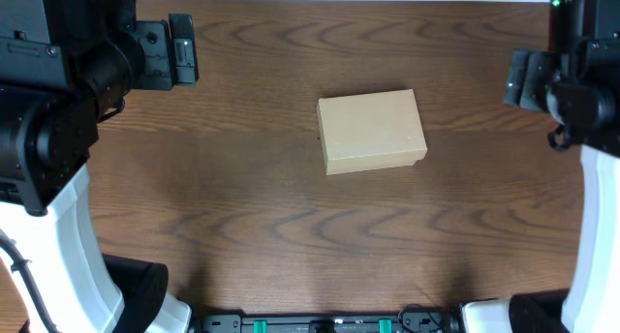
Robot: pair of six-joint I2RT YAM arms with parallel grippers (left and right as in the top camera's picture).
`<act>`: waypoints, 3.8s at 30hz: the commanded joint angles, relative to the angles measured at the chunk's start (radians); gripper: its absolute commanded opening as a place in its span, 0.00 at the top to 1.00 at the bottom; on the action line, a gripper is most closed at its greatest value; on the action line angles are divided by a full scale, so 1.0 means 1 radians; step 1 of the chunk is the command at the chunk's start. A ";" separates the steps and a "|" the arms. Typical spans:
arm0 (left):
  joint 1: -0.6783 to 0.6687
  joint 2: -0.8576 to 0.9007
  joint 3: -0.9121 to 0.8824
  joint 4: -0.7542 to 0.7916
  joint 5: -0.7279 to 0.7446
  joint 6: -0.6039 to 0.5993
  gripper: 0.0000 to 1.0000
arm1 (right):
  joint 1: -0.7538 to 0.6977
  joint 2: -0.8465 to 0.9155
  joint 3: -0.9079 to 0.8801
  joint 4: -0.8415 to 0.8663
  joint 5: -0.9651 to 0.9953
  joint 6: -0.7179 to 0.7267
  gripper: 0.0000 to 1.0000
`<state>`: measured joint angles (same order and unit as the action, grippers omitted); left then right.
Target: Pack container
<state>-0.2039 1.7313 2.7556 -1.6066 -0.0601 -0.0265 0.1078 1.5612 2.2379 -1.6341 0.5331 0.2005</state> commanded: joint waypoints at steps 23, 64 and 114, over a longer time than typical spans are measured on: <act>0.000 -0.011 0.015 -0.021 -0.018 -0.003 0.05 | -0.011 -0.797 -0.996 1.152 -0.196 0.012 0.01; 0.000 -0.011 0.015 -0.021 -0.018 -0.003 0.05 | -0.080 -1.436 -2.112 2.198 -0.445 -0.037 0.01; 0.000 -0.011 0.015 -0.021 -0.018 -0.003 0.05 | -0.082 -1.556 -2.233 1.563 -0.583 -0.098 0.01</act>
<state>-0.2039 1.7313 2.7564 -1.6066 -0.0608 -0.0265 0.0338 0.0116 0.0071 -0.0654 -0.0376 0.1314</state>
